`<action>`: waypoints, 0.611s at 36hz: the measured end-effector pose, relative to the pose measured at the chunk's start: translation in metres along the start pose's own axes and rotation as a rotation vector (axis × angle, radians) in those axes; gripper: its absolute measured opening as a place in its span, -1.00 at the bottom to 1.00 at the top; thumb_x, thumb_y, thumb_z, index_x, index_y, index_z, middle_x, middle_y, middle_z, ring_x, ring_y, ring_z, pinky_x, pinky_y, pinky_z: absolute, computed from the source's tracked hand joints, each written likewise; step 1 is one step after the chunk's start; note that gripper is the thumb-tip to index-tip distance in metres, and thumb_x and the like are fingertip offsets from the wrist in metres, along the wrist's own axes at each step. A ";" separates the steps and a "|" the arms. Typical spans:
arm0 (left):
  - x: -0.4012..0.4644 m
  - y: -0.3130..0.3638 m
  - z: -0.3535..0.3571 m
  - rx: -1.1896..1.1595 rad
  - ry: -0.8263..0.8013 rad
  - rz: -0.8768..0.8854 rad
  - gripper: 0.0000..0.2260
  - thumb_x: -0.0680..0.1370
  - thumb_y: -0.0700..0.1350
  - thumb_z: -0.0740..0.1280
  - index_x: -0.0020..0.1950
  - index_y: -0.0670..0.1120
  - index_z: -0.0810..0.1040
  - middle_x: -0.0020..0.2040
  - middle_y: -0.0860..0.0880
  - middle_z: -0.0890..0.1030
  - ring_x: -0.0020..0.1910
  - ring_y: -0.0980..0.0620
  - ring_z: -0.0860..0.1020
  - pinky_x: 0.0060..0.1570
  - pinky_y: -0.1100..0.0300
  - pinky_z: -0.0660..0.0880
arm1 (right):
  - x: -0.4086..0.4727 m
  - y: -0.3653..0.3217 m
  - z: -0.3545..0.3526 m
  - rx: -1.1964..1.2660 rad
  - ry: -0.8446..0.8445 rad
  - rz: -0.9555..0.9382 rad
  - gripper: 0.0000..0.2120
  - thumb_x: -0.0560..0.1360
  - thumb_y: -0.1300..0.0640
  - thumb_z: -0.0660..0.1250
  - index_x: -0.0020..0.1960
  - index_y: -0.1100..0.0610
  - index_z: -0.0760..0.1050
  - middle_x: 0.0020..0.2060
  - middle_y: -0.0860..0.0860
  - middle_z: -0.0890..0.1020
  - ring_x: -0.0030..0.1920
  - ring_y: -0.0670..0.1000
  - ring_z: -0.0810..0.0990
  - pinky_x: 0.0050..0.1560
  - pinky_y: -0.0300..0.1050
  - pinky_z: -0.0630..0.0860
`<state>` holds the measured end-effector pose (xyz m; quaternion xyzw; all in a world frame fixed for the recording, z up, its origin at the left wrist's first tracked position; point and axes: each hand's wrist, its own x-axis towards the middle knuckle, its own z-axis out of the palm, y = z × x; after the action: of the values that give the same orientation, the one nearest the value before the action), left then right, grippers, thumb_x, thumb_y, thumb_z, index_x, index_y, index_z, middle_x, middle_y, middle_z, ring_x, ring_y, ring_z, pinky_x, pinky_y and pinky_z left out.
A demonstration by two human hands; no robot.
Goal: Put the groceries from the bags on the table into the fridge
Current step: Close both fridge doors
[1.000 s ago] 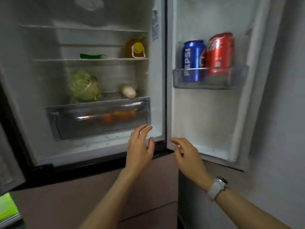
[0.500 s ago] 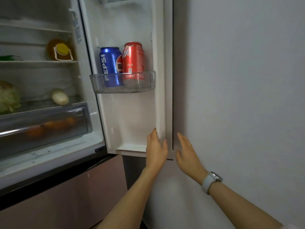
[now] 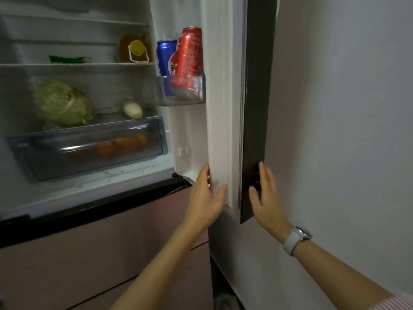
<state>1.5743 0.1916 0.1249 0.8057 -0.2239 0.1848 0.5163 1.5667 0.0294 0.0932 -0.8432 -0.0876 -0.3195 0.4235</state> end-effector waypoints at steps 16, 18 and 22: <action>-0.040 -0.057 -0.138 0.612 0.128 0.173 -0.36 0.58 0.00 0.22 0.47 0.14 -0.17 0.50 0.14 -0.29 0.50 0.16 -0.20 0.44 0.16 -0.04 | -0.019 -0.081 0.115 -0.087 -0.283 -0.491 -0.42 0.52 0.11 0.11 0.49 0.06 0.00 0.46 -0.06 0.11 0.47 -0.12 0.09 0.44 -0.27 0.09; -0.033 -0.065 -0.154 0.581 0.086 0.124 -0.33 0.58 -0.02 0.23 0.46 0.11 -0.21 0.49 0.12 -0.30 0.52 0.11 -0.14 0.43 0.18 0.01 | -0.010 -0.086 0.136 -0.186 -0.319 -0.532 -0.38 0.50 0.18 0.16 0.50 0.05 -0.01 0.49 -0.03 0.06 0.49 -0.04 0.05 0.45 -0.11 0.10; -0.014 -0.081 -0.184 0.425 0.012 -0.021 -0.30 0.59 -0.16 0.21 0.43 0.07 -0.30 0.46 0.14 -0.35 0.47 0.19 -0.16 0.27 0.49 0.03 | 0.011 -0.102 0.179 -0.325 -0.363 -0.531 -0.27 0.48 0.26 0.21 0.51 -0.05 -0.08 0.52 0.04 -0.03 0.51 0.08 -0.06 0.45 0.06 0.07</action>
<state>1.5951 0.3923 0.1299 0.8977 -0.1685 0.2271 0.3379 1.6162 0.2298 0.0888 -0.8903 -0.3253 -0.2732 0.1640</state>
